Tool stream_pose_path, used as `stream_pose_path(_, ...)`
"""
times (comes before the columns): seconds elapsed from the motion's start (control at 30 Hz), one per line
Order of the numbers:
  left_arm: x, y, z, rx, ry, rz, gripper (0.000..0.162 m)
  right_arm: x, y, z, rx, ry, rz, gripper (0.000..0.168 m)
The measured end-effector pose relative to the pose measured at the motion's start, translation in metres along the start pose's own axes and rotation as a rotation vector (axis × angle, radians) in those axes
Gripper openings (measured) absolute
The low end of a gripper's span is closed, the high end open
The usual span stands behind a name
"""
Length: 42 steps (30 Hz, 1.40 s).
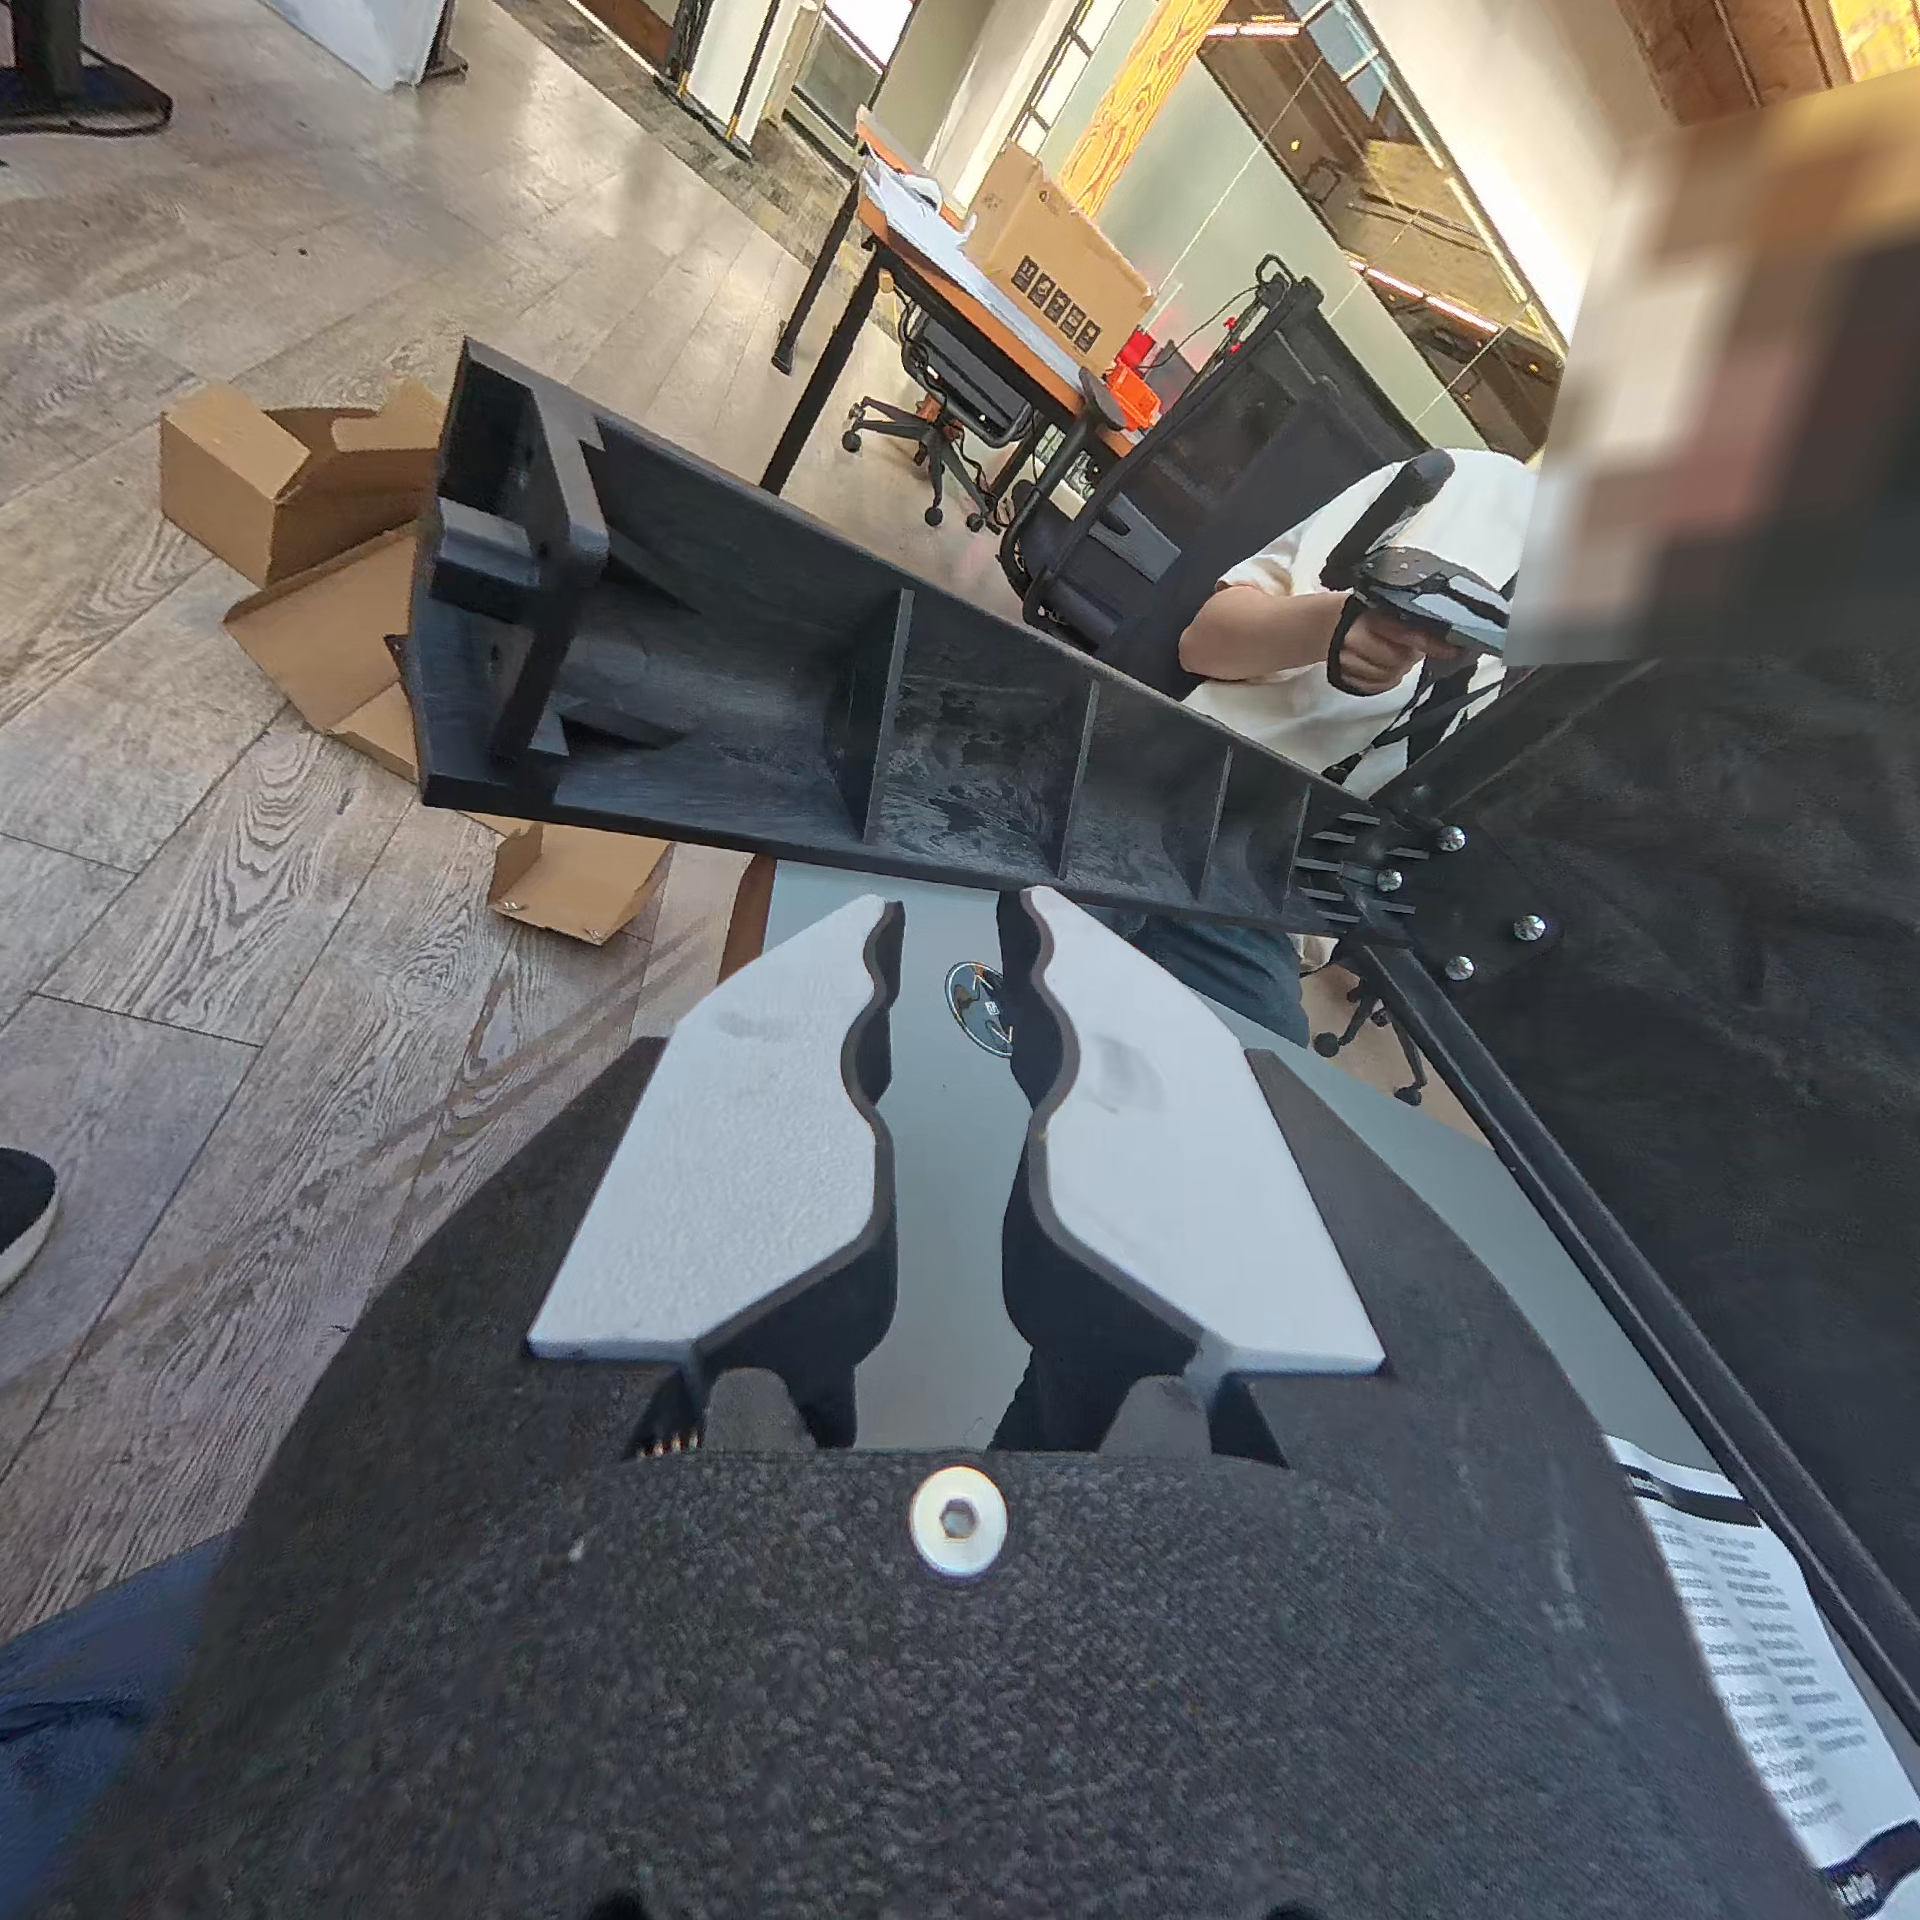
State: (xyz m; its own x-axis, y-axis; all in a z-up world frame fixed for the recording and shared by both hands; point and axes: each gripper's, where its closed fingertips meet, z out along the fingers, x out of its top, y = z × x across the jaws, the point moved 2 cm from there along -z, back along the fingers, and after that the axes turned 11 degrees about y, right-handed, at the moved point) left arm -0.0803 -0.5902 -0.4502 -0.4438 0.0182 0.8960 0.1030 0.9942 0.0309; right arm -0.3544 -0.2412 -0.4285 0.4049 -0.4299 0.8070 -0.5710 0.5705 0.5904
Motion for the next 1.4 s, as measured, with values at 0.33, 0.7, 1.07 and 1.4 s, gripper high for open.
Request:
stream_pose_path(0.33, -0.102, -0.04, -0.087, 0.206, -0.184, -0.187, 0.063, -0.001, -0.002, 0.001, -0.013, -0.004, -0.041, 0.017)
stream_pose_path(0.7, -0.135, -0.088, -0.097, 0.567, -0.435, 0.282, 0.028, -0.006, -0.014, 0.005, -0.023, -0.03, -0.232, 0.009)
stream_pose_path(1.07, -0.187, -0.085, -0.168, 0.607, -0.459, 0.322, 0.018, -0.007, -0.019, 0.002, -0.042, -0.057, -0.294, 0.01)
stream_pose_path(1.4, -0.197, -0.058, -0.218, 0.575, -0.418, 0.303, 0.021, -0.012, -0.032, 0.001, -0.043, -0.093, -0.475, 0.008)
